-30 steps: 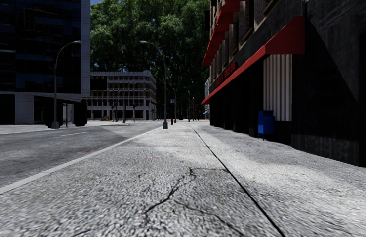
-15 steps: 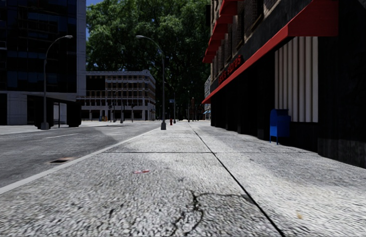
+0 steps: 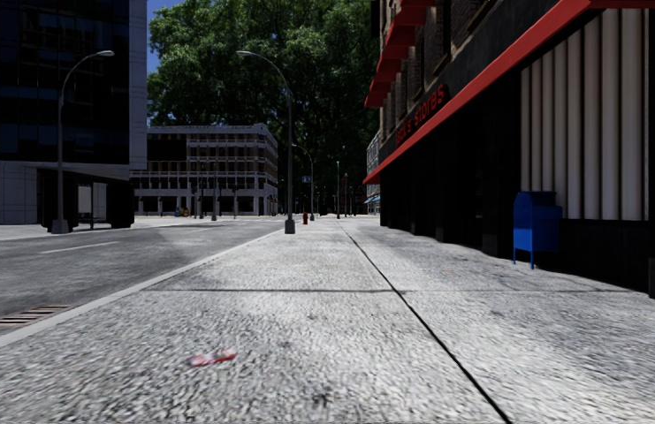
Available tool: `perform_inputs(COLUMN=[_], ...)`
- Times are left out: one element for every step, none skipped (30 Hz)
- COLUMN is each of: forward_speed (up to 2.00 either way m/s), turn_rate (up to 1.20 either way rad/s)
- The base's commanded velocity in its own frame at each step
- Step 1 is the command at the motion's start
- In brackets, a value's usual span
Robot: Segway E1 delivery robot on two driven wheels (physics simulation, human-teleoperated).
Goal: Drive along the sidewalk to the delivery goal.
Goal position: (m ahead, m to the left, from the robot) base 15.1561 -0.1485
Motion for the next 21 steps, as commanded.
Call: perform_inputs(forward_speed=[2.0,2.0,2.0,2.0,2.0,2.0,2.0,2.0,2.0,2.0,2.0,2.0,2.0,2.0,2.0,2.0,2.0,2.0,2.0,2.0,2.0], turn_rate=[0.0,0.0,0.0,0.0,0.0,0.0,0.0,0.0,0.0,0.0,0.0,0.0,0.0,0.0,0.0,0.0,0.0,0.0,0.0,0.0,0.0])
